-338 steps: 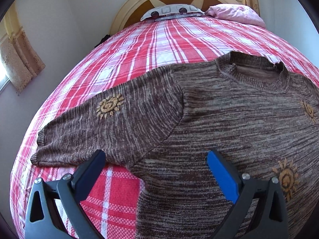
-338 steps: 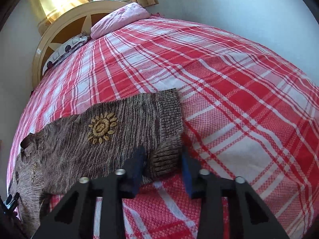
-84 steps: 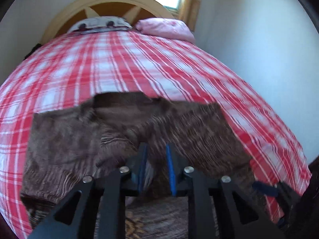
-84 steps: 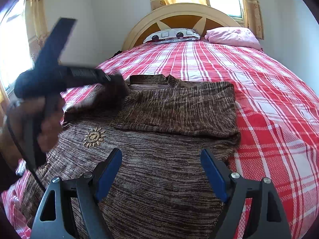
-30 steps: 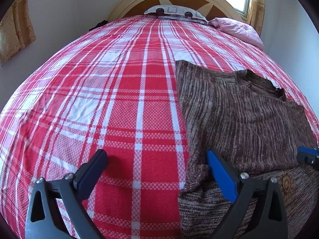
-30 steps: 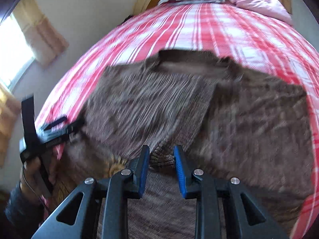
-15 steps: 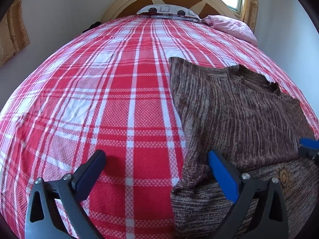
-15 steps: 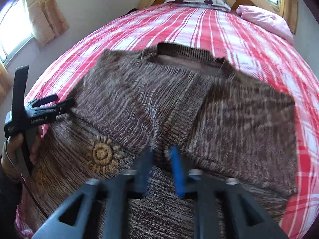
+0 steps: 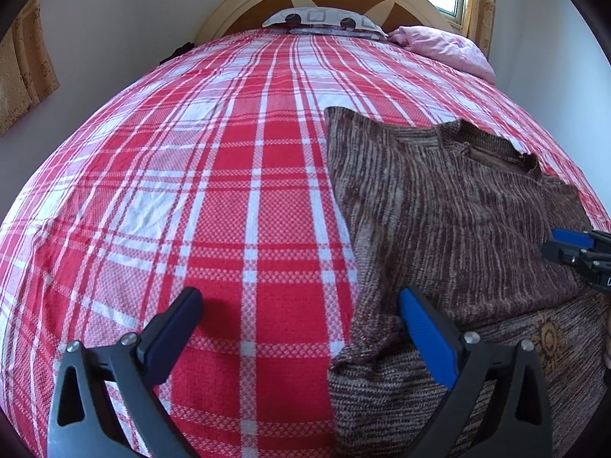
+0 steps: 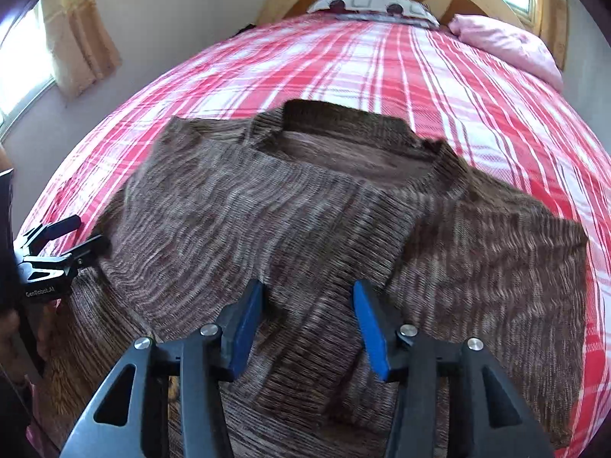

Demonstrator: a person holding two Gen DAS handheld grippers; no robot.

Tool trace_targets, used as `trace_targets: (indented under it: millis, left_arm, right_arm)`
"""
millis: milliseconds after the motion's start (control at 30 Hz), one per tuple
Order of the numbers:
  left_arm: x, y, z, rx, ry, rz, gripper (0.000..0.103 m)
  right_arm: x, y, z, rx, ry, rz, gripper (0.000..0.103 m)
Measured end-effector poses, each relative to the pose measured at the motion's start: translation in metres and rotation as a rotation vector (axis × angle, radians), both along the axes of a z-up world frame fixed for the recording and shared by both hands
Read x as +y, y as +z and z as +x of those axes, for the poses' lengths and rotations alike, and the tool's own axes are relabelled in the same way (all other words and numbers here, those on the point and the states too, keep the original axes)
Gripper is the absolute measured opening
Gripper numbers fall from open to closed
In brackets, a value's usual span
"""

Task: Fold small clothes

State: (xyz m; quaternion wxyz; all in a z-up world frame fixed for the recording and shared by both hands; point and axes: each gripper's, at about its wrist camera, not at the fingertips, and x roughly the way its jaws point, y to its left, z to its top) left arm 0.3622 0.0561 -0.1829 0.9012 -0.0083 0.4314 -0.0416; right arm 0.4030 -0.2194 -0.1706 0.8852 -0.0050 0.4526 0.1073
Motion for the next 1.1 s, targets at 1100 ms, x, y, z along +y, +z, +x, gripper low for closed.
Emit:
trace_targets:
  millis: [1100]
  left_arm:
    - [0.003, 0.0, -0.009, 0.006, 0.013, -0.022, 0.103]
  right_arm:
    - [-0.015, 0.001, -0.053, 0.044, -0.005, 0.05, 0.025]
